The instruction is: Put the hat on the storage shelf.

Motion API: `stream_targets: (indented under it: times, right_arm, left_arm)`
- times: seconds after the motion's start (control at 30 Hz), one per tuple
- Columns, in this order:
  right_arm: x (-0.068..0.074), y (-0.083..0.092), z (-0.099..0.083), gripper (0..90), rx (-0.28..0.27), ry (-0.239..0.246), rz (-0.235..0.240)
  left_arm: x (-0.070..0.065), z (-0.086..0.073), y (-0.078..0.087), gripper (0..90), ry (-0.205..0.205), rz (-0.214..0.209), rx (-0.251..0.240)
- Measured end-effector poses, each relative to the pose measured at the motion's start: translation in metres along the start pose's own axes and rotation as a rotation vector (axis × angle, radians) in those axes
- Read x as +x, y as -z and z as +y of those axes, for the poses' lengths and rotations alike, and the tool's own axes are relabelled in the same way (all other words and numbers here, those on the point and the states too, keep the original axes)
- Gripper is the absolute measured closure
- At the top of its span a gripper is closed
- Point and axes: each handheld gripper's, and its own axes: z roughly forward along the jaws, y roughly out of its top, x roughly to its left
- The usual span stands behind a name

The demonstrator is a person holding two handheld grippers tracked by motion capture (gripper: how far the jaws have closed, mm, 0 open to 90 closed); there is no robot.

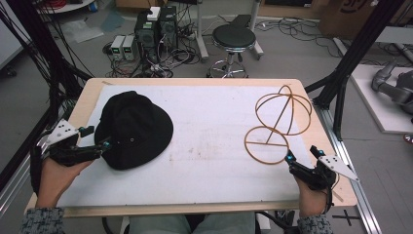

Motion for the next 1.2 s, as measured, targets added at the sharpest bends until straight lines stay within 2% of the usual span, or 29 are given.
stream_targets:
  times: [0.3,0.5,0.7,0.93,1.2]
  right_arm:
    - [0.003,0.002,-0.002,12.3,0.024,0.041,0.023]
    - [-0.004,0.013,-0.006,12.3,0.048,0.01,0.02]
    - [-0.008,0.023,-0.009,12.3,0.06,0.022,0.007]
    - [-0.009,0.035,-0.014,12.3,0.105,0.035,0.02]
    - [-0.014,0.048,-0.018,12.3,0.116,0.028,0.001]
  left_arm:
    - [0.002,0.01,-0.002,25.2,-0.004,-0.003,-0.023]
    - [0.001,0.021,-0.013,25.1,-0.014,-0.025,-0.038]
    - [0.003,0.037,-0.023,25.1,-0.017,-0.035,-0.079]
    - [0.008,0.052,-0.035,25.1,-0.013,-0.018,-0.125]
    - [0.013,0.06,-0.059,26.7,-0.005,-0.007,-0.128]
